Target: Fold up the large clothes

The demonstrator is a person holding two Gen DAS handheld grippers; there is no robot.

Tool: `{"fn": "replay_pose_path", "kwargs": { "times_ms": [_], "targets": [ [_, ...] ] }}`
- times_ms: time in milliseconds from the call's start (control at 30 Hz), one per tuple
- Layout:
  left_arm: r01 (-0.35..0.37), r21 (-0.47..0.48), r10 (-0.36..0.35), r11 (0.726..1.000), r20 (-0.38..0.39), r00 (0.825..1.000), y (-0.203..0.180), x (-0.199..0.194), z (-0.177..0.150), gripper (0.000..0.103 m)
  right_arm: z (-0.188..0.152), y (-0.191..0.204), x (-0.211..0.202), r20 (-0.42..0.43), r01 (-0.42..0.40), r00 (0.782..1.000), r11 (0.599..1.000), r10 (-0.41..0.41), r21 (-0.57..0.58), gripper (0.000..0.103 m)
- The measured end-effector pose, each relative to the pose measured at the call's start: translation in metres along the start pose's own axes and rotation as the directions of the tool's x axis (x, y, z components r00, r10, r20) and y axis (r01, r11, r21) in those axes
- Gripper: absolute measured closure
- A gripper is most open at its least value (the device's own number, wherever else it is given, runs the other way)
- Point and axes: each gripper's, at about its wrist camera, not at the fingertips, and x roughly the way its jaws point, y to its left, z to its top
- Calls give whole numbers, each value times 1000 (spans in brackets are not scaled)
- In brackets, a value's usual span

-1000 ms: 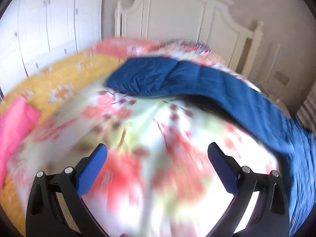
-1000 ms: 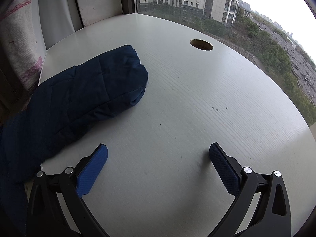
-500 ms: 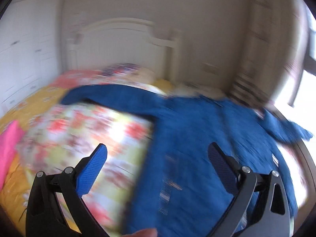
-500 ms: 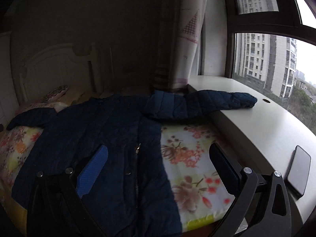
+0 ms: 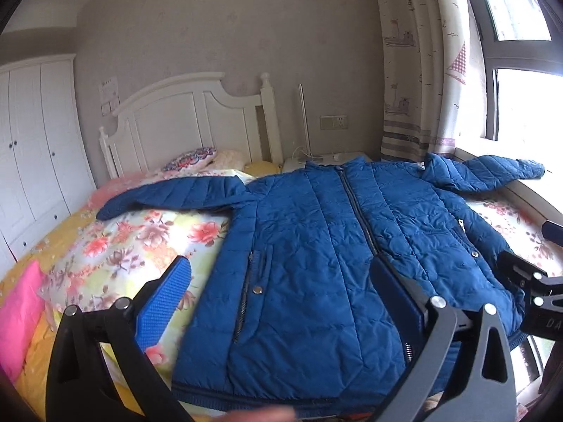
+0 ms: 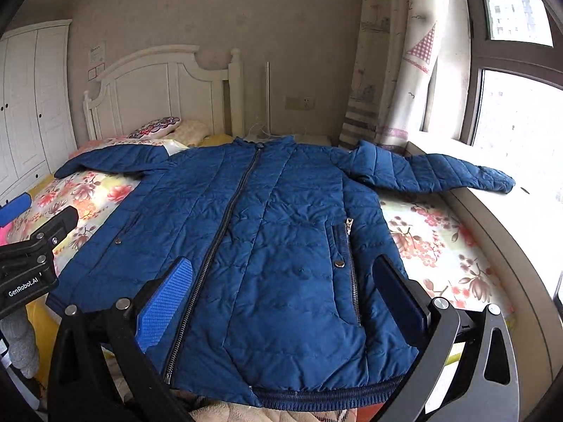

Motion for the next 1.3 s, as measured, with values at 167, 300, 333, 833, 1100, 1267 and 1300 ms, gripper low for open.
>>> {"fn": "replay_pose_path", "kwargs": {
  "times_ms": [167, 300, 333, 833, 1100, 1267, 1300],
  "targets": [
    [-3, -16, 3, 1000, -35, 999, 5, 4, -2, 2, 1, 2, -2, 15, -8, 1000, 1000, 8, -9, 5],
    [-4, -23, 3, 1000, -38, 999, 8, 5, -2, 2, 0, 6, -3, 20, -16, 1000, 1000, 16, -23, 5],
    [-4, -24, 3, 1000, -39, 999, 9, 5, -2, 2, 0, 7, -4, 23, -17, 1000, 1000, 18, -25, 5],
    [-2, -30, 1, 1000, -51, 999, 10, 6, -4, 2, 1, 5, -3, 27, -27, 999, 999, 28, -22, 5],
    [-2, -31, 1, 1000, -57, 998, 9, 7, -6, 2, 0, 4, -2, 21, -31, 999, 999, 31, -14, 5],
    [-7, -33, 5, 999, -61, 998, 10, 8, -6, 2, -1, 4, -1, 17, -33, 999, 999, 33, -14, 5],
    [-8, -36, 6, 999, -62, 998, 11, 8, -6, 2, -1, 3, -1, 17, -33, 999, 999, 33, -15, 5]
  ]
}}
